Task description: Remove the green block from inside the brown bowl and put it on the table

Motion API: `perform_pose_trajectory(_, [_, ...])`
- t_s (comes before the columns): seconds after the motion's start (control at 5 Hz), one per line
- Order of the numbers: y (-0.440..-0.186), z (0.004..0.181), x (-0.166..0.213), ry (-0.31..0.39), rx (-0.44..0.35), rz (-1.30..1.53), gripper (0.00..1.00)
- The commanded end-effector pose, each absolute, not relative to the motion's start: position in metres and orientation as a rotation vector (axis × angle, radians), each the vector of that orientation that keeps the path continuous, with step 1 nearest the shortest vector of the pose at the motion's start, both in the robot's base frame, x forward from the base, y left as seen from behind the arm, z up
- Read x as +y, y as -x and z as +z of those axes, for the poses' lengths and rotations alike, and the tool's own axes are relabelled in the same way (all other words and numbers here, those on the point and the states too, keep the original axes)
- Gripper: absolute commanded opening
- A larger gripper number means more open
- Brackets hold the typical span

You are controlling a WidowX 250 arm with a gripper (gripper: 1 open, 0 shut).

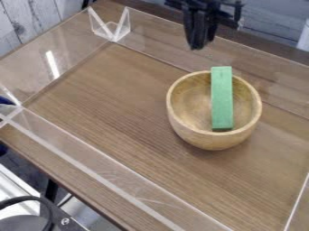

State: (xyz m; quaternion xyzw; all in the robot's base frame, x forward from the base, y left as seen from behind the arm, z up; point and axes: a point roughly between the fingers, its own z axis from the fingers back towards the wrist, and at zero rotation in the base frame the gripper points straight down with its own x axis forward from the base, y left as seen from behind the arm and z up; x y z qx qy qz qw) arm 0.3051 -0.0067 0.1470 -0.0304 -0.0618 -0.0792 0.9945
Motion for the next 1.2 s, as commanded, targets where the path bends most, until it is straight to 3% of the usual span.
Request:
perform_pose_trajectory(0.0, [-0.308,0.148,-0.011,0.064,-0.151,-0.17,1.0])
perform_pose_trajectory(0.2, [-0.308,0.137,-0.016,0.069,-0.135,-0.182,1.0])
perform_pose_trajectory(0.4, [-0.31,0.134,-0.02,0.073,-0.133,-0.194,0.0])
perform_pose_trajectory(0.6, [-0.311,0.13,-0.024,0.076,-0.127,-0.204,1.0])
perform_pose_trajectory(0.8, [-0.313,0.128,-0.026,0.077,-0.127,-0.208,0.0])
perform_pose_trajectory(1.0, [-0.315,0.125,-0.029,0.078,-0.122,-0.214,1.0])
